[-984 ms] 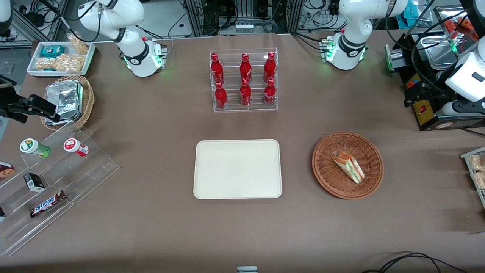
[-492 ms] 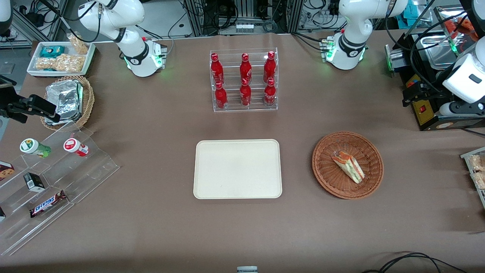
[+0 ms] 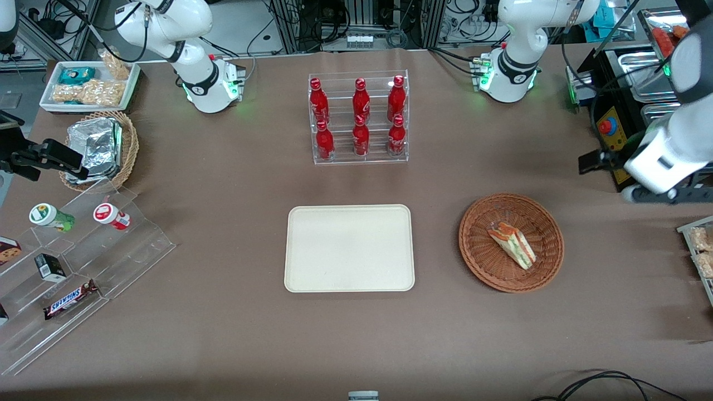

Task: Place sandwich from basket to tray
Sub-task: 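Move the left gripper over the wicker basket toward the sandwich, then lower the open left gripper onto the wrapped sandwich in the basket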

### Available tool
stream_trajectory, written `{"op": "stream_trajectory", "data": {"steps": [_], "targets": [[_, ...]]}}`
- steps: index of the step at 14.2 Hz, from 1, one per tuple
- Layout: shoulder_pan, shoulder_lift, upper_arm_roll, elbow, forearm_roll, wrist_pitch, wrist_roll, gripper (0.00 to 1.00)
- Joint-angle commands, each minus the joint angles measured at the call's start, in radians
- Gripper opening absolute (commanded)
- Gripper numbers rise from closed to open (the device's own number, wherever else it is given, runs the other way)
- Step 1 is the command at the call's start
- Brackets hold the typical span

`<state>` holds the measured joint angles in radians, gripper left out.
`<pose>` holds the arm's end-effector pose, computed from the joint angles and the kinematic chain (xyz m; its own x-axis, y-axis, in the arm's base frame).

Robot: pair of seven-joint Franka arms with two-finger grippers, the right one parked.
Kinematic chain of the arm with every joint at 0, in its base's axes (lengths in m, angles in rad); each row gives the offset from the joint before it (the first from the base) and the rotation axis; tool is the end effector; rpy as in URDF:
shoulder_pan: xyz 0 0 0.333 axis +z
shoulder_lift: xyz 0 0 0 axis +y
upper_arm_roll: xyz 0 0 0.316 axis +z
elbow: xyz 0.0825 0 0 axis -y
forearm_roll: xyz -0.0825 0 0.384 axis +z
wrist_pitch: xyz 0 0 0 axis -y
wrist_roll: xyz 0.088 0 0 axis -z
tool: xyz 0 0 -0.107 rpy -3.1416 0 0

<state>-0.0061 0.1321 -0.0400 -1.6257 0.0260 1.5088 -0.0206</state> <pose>0.5745 -0.0224 0.5197 0.9690 -0.0234 -0.2458 -0.0306 -0.9992 -0.0253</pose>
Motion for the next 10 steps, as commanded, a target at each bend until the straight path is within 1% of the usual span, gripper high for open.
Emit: {"op": "stream_trajectory", "data": {"steps": [1,3,4,6,10], "targets": [[-0.005,0.087,-0.003,0.004,0.017,0.063,-0.016,1.0],[-0.011,0.138,-0.004,0.004,0.017,0.131,-0.041,1.0],[-0.015,0.159,-0.006,0.001,0.017,0.171,-0.091,1.0],[-0.05,0.176,-0.008,-0.026,0.017,0.244,-0.206,1.0],[-0.11,0.175,-0.006,-0.129,0.019,0.405,-0.522,1.0]]}}
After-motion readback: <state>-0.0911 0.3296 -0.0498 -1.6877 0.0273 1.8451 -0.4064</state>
